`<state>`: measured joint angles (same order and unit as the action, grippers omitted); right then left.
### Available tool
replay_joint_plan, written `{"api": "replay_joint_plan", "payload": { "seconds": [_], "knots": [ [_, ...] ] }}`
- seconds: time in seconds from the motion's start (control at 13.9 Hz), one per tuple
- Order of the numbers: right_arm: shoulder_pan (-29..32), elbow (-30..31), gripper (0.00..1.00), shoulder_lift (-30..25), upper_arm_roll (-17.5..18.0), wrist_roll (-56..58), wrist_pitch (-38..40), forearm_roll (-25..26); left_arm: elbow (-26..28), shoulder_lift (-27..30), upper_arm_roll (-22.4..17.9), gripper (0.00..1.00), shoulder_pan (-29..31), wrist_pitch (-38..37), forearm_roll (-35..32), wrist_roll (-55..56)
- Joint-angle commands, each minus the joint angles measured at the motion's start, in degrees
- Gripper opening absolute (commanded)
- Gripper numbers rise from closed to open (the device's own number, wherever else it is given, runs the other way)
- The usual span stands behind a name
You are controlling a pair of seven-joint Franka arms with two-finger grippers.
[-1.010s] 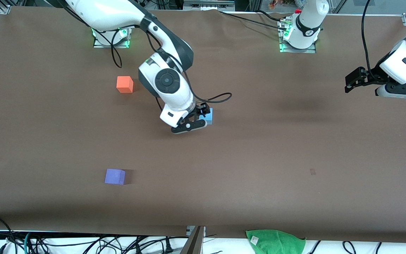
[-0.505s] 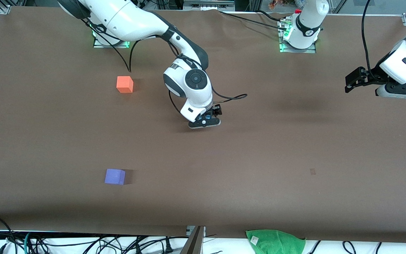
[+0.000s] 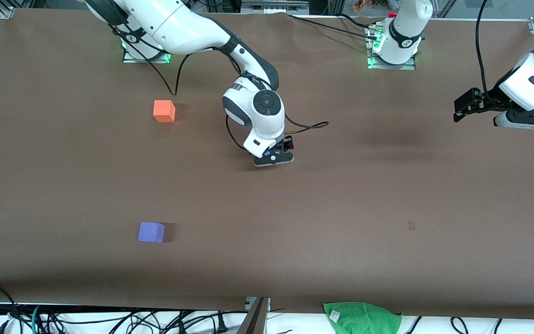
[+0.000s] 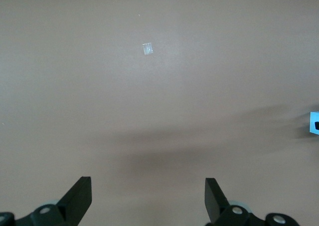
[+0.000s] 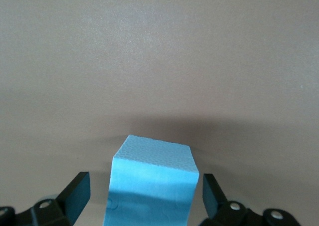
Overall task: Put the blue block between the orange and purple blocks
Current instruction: 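Close the right gripper on the blue cube and lift it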
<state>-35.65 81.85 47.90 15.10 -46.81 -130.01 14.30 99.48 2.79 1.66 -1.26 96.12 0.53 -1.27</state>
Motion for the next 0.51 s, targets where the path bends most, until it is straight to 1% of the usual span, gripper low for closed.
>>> {"api": "replay_joint_plan", "payload": {
  "seconds": [0.0,0.07,0.14,0.29,0.36,0.43],
  "knots": [
    [-0.7,-0.9,0.64,0.9,-0.5,-1.2,-1.1,1.7,-1.5,-0.6,0.3,1.0,0.2,-1.2,-1.1,-1.3],
    [-0.6,-0.9,0.35,0.9,-0.5,-1.2,-1.2,1.5,-1.5,-0.6,0.2,1.0,0.2,-1.2,-1.1,-1.4],
    [-0.6,-0.9,0.24,0.9,-0.5,-1.2,-1.2,1.5,-1.5,-0.6,0.2,1.0,0.2,-1.2,-1.1,-1.4],
    [-0.3,-0.9,0.18,0.7,-0.6,-0.9,-1.2,1.6,-1.5,-0.6,0.2,1.0,0.2,-1.2,-1.1,-1.4],
    [0.0,-1.0,0.12,0.3,-0.6,-0.7,-1.1,1.7,-1.5,-0.6,0.2,1.0,0.2,-1.2,-1.1,-1.4],
    [0.1,-1.0,0.12,-0.1,-0.6,-0.7,-1.0,1.7,-1.5,-0.6,0.2,1.0,0.2,-1.2,-1.1,-1.4]
  ]
}}
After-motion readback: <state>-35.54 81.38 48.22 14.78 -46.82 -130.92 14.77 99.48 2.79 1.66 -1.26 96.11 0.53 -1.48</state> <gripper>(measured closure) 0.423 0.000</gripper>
